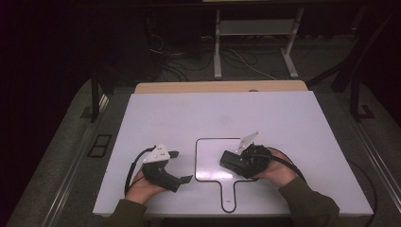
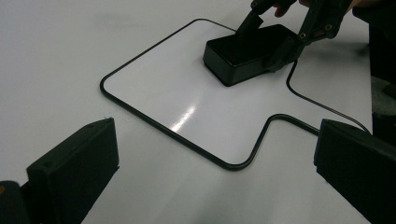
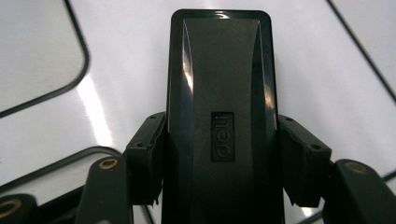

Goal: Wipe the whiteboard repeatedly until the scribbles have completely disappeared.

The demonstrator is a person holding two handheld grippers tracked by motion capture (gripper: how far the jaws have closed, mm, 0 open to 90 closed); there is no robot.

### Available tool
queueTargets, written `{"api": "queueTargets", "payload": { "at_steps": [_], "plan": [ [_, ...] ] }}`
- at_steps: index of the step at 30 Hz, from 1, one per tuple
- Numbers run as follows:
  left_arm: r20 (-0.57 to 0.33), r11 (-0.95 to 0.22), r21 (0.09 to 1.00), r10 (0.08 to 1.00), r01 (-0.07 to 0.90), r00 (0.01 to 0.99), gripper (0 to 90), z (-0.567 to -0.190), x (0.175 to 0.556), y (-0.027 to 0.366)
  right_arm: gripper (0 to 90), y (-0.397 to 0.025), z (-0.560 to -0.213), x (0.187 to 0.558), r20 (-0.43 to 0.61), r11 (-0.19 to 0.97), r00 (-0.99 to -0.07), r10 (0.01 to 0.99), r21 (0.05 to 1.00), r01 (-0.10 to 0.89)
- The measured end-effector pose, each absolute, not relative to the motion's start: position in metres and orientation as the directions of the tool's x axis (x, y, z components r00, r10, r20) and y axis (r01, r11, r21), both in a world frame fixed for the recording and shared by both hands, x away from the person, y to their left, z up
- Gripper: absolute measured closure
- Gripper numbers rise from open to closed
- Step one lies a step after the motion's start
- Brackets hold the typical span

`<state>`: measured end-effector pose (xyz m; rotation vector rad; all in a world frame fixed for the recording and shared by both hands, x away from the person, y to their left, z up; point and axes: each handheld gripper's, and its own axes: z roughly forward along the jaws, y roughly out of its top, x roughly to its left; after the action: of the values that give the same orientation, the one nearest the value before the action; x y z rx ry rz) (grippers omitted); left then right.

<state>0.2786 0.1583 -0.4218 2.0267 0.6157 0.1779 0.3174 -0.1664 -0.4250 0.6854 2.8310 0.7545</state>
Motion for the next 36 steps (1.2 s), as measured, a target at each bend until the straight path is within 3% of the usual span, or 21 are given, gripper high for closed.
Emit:
{"api": "queueTargets", "payload": {
  "at_steps": [14, 28, 36],
  "plan": [
    [-0.124, -0.400, 0.847, 0.492, 0.351, 0.861, 0.0, -0.422, 0.279, 0.158, 38.9, -0.208, -0.425, 0.344, -0.028, 0.702, -0.800, 0.599, 0.500, 0.508],
    [-0.122, -0.401, 0.847, 0.491, 0.348, 0.863, 0.0, -0.421, 0.279, 0.158, 38.9, -0.163, -0.425, 0.316, -0.018, 0.790, -0.904, 0.428, 0.493, 0.365],
    [-0.123, -0.401, 0.847, 0.491, 0.349, 0.862, 0.0, -0.421, 0.278, 0.158, 38.9, -0.178, -0.426, 0.329, -0.035, 0.752, -0.859, 0.510, 0.503, 0.426]
  ]
}}
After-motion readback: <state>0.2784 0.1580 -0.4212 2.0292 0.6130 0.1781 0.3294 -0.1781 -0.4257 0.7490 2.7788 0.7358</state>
